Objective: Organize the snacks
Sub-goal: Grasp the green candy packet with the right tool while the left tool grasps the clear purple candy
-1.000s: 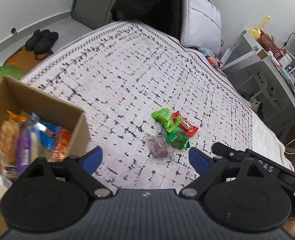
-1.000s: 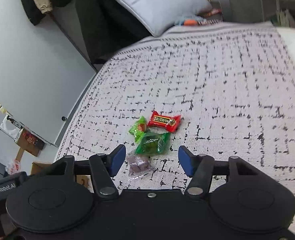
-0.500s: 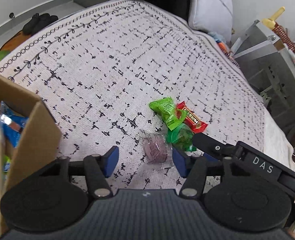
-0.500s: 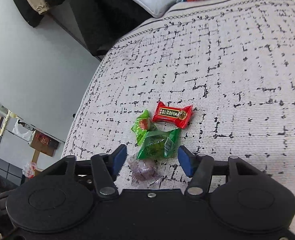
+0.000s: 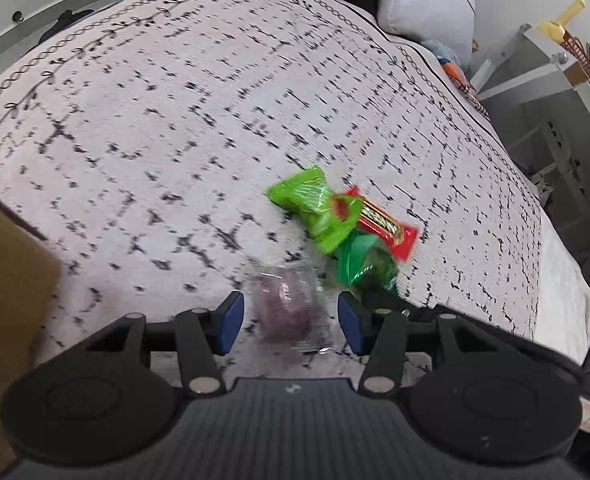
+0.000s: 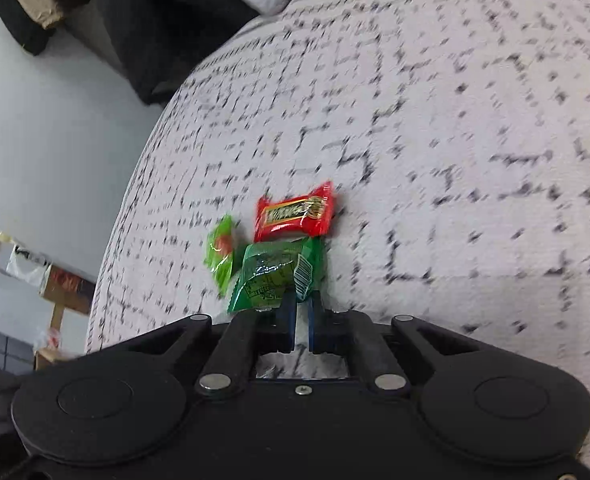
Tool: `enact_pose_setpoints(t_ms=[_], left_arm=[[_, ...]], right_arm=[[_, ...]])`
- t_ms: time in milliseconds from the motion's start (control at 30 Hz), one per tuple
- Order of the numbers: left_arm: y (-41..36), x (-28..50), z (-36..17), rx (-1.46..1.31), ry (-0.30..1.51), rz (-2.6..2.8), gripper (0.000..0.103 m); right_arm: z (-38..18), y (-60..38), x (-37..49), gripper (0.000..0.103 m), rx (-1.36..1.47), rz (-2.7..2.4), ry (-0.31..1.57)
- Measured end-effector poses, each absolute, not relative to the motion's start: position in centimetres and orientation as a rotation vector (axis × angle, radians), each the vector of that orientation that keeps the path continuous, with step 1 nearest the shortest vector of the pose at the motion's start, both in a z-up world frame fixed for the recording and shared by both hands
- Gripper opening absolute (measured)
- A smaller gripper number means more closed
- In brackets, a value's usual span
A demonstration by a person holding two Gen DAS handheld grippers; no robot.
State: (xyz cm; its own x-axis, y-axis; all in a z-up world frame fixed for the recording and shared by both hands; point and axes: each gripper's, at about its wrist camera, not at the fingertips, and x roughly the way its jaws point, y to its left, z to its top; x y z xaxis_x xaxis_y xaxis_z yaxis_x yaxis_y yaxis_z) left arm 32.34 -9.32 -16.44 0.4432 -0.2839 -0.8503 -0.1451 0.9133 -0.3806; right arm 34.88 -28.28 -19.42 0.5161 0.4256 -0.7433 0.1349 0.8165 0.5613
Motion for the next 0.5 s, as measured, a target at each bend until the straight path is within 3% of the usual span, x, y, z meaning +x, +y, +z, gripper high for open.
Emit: enact_pose_setpoints(t_ms=[333,367,400,500], left_arm=[[-11.2,32.7,-17.5,-0.379,1.113,-0.032,0.050],[-11.2,32.7,-17.4,-0.373,1.111,-0.028,0.047],[-11.2,32.8,-17.4,-0.359,1.112,-0.017,0.036],[-10.6,32.6,-17.1,-0.383,1.121,-0.006,0.033]], right_arm=[[-19.1,-29.6,34.4,0.005,0.632,0.167,1.019],[-19.1,-29.6,34.3,0.005,0.630,0.170,1.019],[-19.0,-29.5,34.3,0.005,0.626,0.173,1.018],[-18.6,-29.3,34.0,0.005,0.616,0.176,1.007]])
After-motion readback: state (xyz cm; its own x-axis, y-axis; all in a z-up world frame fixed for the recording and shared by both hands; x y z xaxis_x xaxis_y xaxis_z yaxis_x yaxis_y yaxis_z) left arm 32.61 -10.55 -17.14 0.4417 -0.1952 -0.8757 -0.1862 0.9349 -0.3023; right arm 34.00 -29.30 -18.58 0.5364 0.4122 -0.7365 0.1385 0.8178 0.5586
